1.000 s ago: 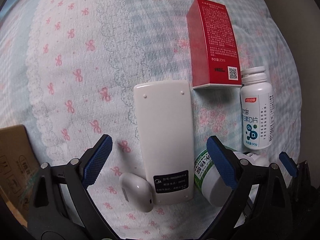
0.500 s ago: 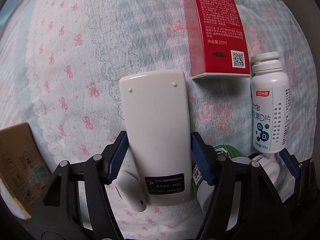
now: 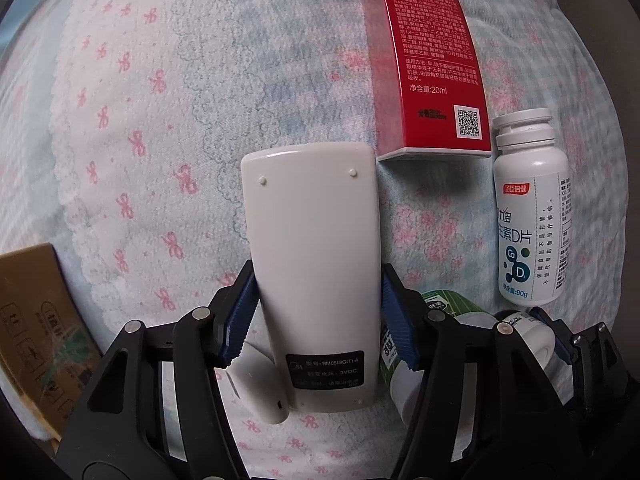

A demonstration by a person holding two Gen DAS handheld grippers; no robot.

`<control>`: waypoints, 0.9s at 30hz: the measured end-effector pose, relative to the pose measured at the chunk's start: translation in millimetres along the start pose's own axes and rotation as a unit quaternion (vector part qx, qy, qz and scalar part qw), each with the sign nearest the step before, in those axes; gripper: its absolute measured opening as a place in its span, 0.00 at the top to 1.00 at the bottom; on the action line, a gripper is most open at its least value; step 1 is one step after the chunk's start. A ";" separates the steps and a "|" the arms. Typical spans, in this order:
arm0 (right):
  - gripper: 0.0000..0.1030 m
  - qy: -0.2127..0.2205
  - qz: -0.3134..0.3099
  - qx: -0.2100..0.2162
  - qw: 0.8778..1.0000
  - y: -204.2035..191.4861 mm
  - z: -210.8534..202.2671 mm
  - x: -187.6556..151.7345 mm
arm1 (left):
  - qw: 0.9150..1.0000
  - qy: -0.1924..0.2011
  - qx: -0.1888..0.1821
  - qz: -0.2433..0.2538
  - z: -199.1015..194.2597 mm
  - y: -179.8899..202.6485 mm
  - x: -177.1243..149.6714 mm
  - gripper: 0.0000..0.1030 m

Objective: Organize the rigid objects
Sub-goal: 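Grasp the white remote with the left tool while the right tool grasps the white-lidded jar, then carry the remote into the box with the left tool while the right tool places the jar inside the tape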

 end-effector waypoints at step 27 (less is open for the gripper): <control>0.49 0.049 0.021 -0.028 0.998 -0.4 -97.3 24.5 | 0.989 0.135 -0.058 -0.024 -168.1 -6.7 -27.4 0.47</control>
Point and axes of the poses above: each gripper's, at about its wrist camera, not at the fingertips, and z roughly the way its jaws point, y to its right, x to its top, the point moved 9 cm from there along z, roughly the way its jaws point, and after that the axes turned 14 degrees about z, right-handed, at the moved point
